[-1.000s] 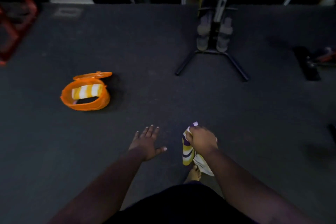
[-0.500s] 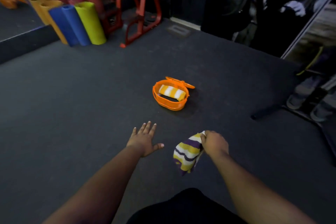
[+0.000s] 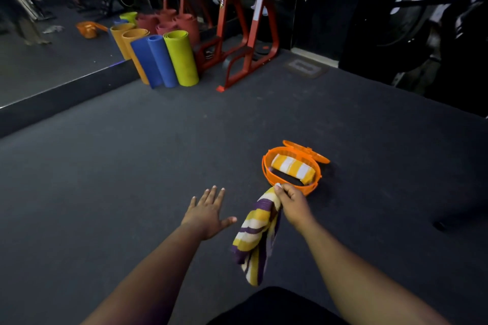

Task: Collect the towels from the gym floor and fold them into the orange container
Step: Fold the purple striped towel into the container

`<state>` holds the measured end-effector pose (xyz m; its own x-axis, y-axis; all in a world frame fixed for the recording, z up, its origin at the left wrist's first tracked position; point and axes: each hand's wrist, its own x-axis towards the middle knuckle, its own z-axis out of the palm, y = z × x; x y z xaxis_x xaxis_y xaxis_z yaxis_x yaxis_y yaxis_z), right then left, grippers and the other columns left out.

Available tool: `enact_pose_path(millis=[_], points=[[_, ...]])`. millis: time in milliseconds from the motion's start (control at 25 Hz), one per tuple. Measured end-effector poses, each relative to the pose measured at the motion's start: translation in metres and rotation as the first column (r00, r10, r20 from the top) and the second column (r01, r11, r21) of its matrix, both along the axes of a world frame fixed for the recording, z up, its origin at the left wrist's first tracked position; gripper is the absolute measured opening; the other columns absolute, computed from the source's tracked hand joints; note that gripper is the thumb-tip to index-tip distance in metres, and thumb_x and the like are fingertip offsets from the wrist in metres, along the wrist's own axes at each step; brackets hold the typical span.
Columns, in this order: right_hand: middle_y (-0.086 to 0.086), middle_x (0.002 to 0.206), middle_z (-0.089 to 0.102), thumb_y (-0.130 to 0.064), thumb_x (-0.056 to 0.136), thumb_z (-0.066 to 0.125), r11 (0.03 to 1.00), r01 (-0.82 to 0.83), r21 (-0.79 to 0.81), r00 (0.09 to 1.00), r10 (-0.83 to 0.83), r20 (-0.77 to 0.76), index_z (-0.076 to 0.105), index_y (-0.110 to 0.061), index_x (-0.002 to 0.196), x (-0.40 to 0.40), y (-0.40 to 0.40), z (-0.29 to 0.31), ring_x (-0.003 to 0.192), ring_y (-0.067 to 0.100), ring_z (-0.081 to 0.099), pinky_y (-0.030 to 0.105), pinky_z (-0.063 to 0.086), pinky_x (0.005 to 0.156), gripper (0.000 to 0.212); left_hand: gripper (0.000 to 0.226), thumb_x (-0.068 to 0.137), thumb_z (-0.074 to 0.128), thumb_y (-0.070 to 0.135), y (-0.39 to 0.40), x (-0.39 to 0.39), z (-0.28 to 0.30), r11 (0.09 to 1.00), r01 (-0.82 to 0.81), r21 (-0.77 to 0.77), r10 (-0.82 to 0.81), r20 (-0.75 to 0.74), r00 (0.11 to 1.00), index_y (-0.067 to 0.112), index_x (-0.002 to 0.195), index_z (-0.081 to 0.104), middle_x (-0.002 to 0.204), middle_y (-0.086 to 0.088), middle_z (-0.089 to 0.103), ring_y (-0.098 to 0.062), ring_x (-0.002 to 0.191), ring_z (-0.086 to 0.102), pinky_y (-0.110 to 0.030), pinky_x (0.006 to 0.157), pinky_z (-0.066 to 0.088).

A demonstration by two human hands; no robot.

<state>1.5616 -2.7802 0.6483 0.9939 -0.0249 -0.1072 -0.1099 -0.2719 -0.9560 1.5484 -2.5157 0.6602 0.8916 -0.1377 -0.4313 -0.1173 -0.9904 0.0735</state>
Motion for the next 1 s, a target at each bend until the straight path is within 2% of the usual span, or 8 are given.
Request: enact_pose_path(millis=[160, 320, 400, 560, 640, 760, 880, 1000], points=[[0.012, 0.074, 0.048, -0.032, 0.104, 0.055, 0.995, -0.018, 0.094, 1.0, 0.016, 0.026, 0.055, 0.006, 0.086, 0.077, 0.028, 0.028, 0.076, 0.007, 0.045, 0.038, 0.042, 0.072, 0.043, 0.104, 0.09, 0.045, 0.077, 0.012, 0.066, -0.004, 0.995, -0.012, -0.098, 0.009, -0.032, 0.999, 0.027, 0.162, -0.011, 0.172, -0.004, -0.006, -0.022, 0.158, -0.001, -0.048, 0.126, 0.008], [0.0, 0.073, 0.043, -0.038, 0.103, 0.055, 0.998, 0.005, 0.068, 0.994, -0.012, 0.106, 0.052, 0.001, 0.084, 0.141, 0.043, 0.059, 0.071, 0.009, 0.042, 0.034, 0.038, 0.067, 0.044, 0.134, 0.065, 0.074, 0.078, 0.002, 0.127, -0.007, 0.933, 0.014, -0.359, -0.07, -0.144, 0.987, 0.025, 0.164, 0.0, 0.169, -0.003, 0.021, -0.021, 0.155, 0.021, -0.037, 0.122, 0.025], [-0.001, 0.073, 0.043, -0.043, 0.102, 0.056, 0.993, 0.095, 0.072, 0.981, -0.105, 0.16, 0.052, 0.001, 0.084, 0.172, 0.046, 0.074, 0.07, 0.01, 0.041, 0.034, 0.038, 0.065, 0.047, 0.123, 0.067, 0.086, 0.055, -0.008, 0.159, -0.009, 0.849, 0.026, -0.527, -0.131, -0.163, 0.978, 0.029, 0.163, 0.015, 0.155, 0.004, 0.045, -0.014, 0.142, 0.043, -0.027, 0.111, 0.038], [0.0, 0.068, 0.038, -0.039, 0.102, 0.056, 0.939, 0.34, 0.045, 0.903, -0.34, 0.263, 0.045, 0.0, 0.075, 0.227, 0.042, 0.105, 0.064, 0.011, 0.036, 0.035, 0.033, 0.058, 0.048, 0.039, 0.083, 0.075, 0.025, -0.024, 0.23, -0.006, 0.694, 0.065, -0.717, -0.143, -0.05, 0.988, 0.029, 0.121, 0.068, 0.109, 0.014, 0.072, -0.01, 0.109, 0.068, -0.035, 0.091, 0.056], [0.001, 0.067, 0.039, -0.047, 0.097, 0.057, 0.891, 0.45, 0.051, 0.846, -0.444, 0.295, 0.044, -0.002, 0.073, 0.245, 0.036, 0.115, 0.064, 0.013, 0.037, 0.04, 0.035, 0.057, 0.053, 0.014, 0.085, 0.07, 0.026, -0.024, 0.265, 0.001, 0.61, 0.037, -0.792, -0.136, -0.058, 0.989, 0.034, 0.096, 0.074, 0.092, 0.012, 0.077, -0.008, 0.093, 0.071, -0.039, 0.084, 0.059], [0.001, 0.067, 0.048, -0.05, 0.093, 0.057, 0.762, 0.647, -0.001, 0.727, -0.617, 0.3, 0.05, -0.004, 0.074, 0.265, 0.032, 0.131, 0.064, 0.014, 0.045, 0.045, 0.044, 0.061, 0.05, 0.011, 0.085, 0.071, 0.029, -0.019, 0.31, 0.013, 0.485, -0.009, -0.874, -0.202, -0.123, 0.972, 0.032, 0.096, 0.072, 0.095, 0.01, 0.077, -0.01, 0.092, 0.072, -0.034, 0.078, 0.059], [0.001, 0.071, 0.058, -0.042, 0.099, 0.058, 0.594, 0.754, -0.28, 0.657, -0.668, 0.35, 0.053, -0.014, 0.075, 0.268, 0.016, 0.138, 0.073, 0.027, 0.058, 0.041, 0.042, 0.065, 0.037, 0.011, 0.098, 0.063, 0.014, -0.012, 0.34, 0.026, 0.273, -0.14, -0.952, -0.149, -0.185, 0.971, 0.01, 0.089, 0.063, 0.079, 0.005, 0.069, -0.004, 0.068, 0.061, -0.021, 0.062, 0.049], [0.008, 0.085, 0.068, -0.05, 0.098, 0.056, 0.438, 0.726, -0.53, 0.649, -0.692, 0.317, 0.057, -0.018, 0.089, 0.248, -0.001, 0.125, 0.087, 0.036, 0.064, 0.039, 0.043, 0.066, 0.033, 0.022, 0.107, 0.052, 0.017, -0.013, 0.37, 0.042, 0.164, -0.215, -0.963, -0.096, -0.233, 0.968, 0.01, 0.086, 0.056, 0.073, -0.003, 0.059, -0.005, 0.057, 0.053, -0.021, 0.052, 0.045]])
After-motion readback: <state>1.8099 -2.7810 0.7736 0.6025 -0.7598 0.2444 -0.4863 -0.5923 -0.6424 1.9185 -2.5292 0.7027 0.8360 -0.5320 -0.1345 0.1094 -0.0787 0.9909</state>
